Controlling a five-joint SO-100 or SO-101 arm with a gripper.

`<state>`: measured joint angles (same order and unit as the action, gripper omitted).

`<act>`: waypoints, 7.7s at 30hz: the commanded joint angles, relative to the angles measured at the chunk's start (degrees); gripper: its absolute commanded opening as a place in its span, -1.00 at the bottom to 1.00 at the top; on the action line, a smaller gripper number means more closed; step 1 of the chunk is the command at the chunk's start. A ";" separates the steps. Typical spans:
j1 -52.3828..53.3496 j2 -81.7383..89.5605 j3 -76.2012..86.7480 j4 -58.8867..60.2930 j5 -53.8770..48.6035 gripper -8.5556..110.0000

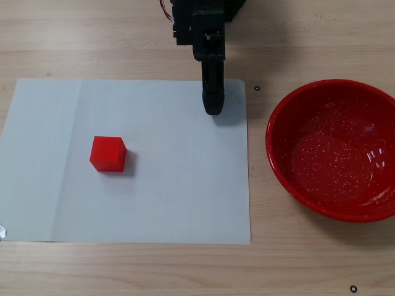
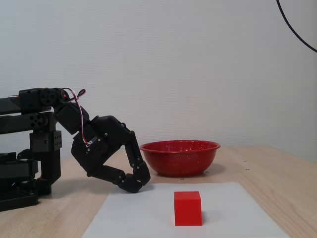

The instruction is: Grasp the red cube and put it in the red bowl.

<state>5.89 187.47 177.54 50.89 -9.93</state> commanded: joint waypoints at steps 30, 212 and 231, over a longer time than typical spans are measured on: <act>0.53 -3.08 -4.75 5.54 0.26 -0.85; -28.30 -124.45 -153.02 53.44 23.20 -0.85; -14.94 -115.05 -156.45 58.27 17.75 -0.85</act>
<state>-10.46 59.50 26.10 107.31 8.79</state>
